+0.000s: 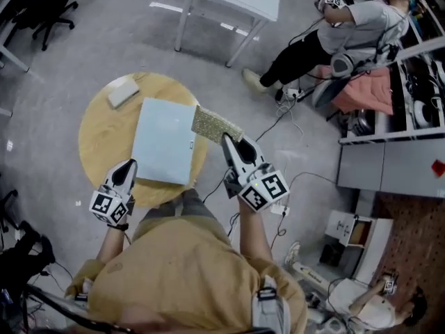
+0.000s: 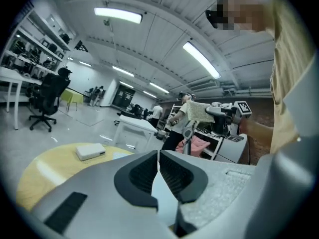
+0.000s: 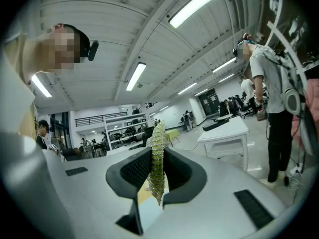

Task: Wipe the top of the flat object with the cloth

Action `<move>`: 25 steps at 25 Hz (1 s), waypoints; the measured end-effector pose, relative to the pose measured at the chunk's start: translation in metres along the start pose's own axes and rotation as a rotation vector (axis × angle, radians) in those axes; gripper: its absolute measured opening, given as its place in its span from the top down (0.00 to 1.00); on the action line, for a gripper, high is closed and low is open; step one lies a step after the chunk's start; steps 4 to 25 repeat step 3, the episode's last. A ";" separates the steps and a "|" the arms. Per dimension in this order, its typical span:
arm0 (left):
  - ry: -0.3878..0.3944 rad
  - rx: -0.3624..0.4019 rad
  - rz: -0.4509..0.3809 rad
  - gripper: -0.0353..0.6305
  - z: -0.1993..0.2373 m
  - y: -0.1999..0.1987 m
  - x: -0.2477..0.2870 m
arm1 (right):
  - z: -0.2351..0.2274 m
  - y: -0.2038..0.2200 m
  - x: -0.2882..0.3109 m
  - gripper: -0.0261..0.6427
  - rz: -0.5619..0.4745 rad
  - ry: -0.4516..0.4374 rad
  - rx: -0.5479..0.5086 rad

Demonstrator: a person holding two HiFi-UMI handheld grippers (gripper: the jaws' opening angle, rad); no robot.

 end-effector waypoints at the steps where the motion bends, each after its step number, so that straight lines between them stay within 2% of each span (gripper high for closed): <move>1: 0.026 0.005 0.007 0.92 0.001 0.006 0.005 | 0.001 0.002 -0.005 0.87 -0.017 0.017 0.003; 3: 0.072 0.020 0.021 0.92 0.004 0.016 0.017 | 0.000 0.005 -0.014 0.87 -0.051 0.046 0.013; 25: 0.072 0.020 0.021 0.92 0.004 0.016 0.017 | 0.000 0.005 -0.014 0.87 -0.051 0.046 0.013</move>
Point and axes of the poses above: the fingertips, and each gripper's own axes: x forward along the fingers, z to its left, y out of its underside, the point moved 4 cm from there along -x, backward along the fingers, and after that the axes turned 14 degrees about x, right-handed, at the moved point
